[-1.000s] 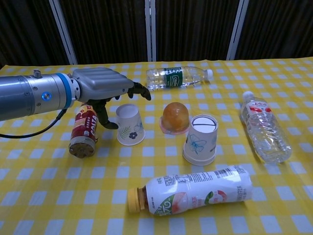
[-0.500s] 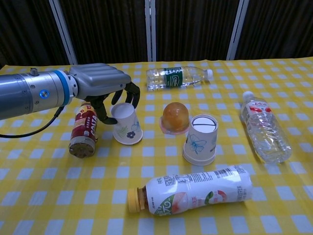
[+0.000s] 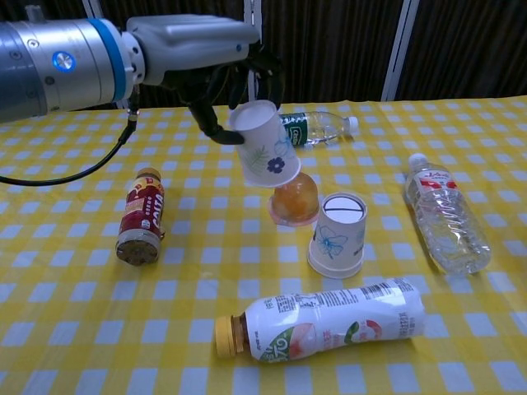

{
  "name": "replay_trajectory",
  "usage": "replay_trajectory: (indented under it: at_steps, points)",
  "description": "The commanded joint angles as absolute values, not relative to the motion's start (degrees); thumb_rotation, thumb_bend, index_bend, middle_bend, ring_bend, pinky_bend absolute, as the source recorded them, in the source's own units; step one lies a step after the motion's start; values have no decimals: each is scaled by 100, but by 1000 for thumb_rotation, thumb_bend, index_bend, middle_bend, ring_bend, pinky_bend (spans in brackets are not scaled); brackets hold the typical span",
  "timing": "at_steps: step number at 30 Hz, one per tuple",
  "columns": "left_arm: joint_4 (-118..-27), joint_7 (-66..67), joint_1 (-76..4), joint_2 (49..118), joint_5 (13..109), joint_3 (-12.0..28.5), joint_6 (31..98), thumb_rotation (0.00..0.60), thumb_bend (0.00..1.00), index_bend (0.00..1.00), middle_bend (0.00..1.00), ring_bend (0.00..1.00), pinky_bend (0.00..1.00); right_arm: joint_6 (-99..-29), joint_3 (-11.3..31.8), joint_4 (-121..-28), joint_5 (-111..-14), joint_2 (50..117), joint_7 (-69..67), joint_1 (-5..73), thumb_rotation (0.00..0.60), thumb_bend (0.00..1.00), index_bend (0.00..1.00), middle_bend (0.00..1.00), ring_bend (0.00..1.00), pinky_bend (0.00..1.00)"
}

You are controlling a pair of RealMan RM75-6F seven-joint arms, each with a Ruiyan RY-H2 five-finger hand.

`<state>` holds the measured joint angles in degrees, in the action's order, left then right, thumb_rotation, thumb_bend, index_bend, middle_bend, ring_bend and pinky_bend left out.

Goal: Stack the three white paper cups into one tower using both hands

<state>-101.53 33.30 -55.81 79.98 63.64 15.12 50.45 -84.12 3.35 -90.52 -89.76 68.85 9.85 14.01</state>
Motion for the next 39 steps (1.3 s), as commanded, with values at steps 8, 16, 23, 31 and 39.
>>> replay_trajectory:
  at_steps: [8,16,23,31,39]
  points:
    - [-10388,3816,-6281,8263,5601,1530,4825,600,313,473,455,470,554,-8434,415,-8999,-8929,6876,916,1362,600,0,0,0,0,0]
    - [-10283,3983,-6508,8488,5449,1410,4925,600,311,467,455,470,554,-8400,448,-8982,-8902,6856,848,1357,600,0,0,0,0,0]
    - [-10041,4124,-6736,8779,5387,1348,5046,600,311,467,455,470,545,-8389,469,-8976,-8901,6844,822,1345,600,0,0,0,0,0]
    - [-9773,4038,-6926,9011,5185,1270,4912,600,132,356,336,415,461,-8398,505,-8983,-8881,6822,796,1327,600,0,0,0,0,0]
    - [-9821,4109,-7029,8959,4929,1156,4944,600,0,0,0,0,65,-8389,511,-9000,-8903,6809,776,1320,600,0,0,0,0,0]
